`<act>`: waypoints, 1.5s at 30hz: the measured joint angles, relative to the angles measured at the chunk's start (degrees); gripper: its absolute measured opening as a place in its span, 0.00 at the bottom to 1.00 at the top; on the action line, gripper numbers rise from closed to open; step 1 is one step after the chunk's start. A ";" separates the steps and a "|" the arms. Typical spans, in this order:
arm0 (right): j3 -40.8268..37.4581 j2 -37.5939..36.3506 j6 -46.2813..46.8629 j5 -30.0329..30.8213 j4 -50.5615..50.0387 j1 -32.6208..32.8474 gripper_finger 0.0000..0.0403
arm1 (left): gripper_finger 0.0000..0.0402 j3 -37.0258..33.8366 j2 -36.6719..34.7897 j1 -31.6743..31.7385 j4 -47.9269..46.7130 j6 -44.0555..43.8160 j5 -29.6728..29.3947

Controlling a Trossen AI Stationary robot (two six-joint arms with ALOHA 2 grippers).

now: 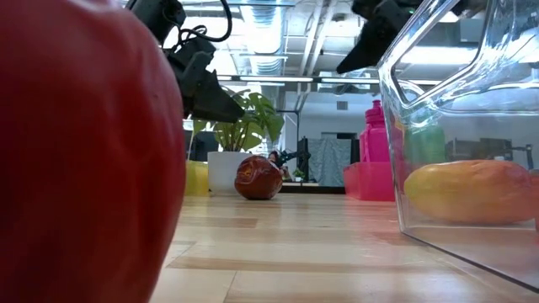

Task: Pick & Place Food Item
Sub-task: Put the dark red apple into the yellow bin

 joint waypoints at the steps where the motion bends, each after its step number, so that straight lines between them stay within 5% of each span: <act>1: -2.09 -1.71 0.00 0.01 2.09 0.00 0.07 | 0.59 0.00 0.00 0.00 0.00 0.01 0.00; 10: -16.33 -15.52 -0.31 0.07 17.85 -0.02 0.05 | 0.64 0.00 0.00 0.11 1.68 0.08 -0.02; 20: -20.81 -26.82 -1.46 0.08 19.68 0.90 0.04 | 0.75 -0.01 0.02 0.11 2.01 -2.92 -2.58; 28: -20.91 -28.45 -1.79 0.07 19.35 3.39 0.04 | 0.98 -0.01 0.02 -0.64 2.01 -2.89 0.50; 34: -20.91 -28.49 -3.08 0.07 19.45 6.38 0.04 | 0.97 -0.01 0.02 -3.79 1.60 -2.86 0.09; 45: -20.85 -30.13 -3.49 0.07 19.69 12.64 0.04 | 0.99 -0.02 6.98 -13.47 2.60 -13.03 -10.77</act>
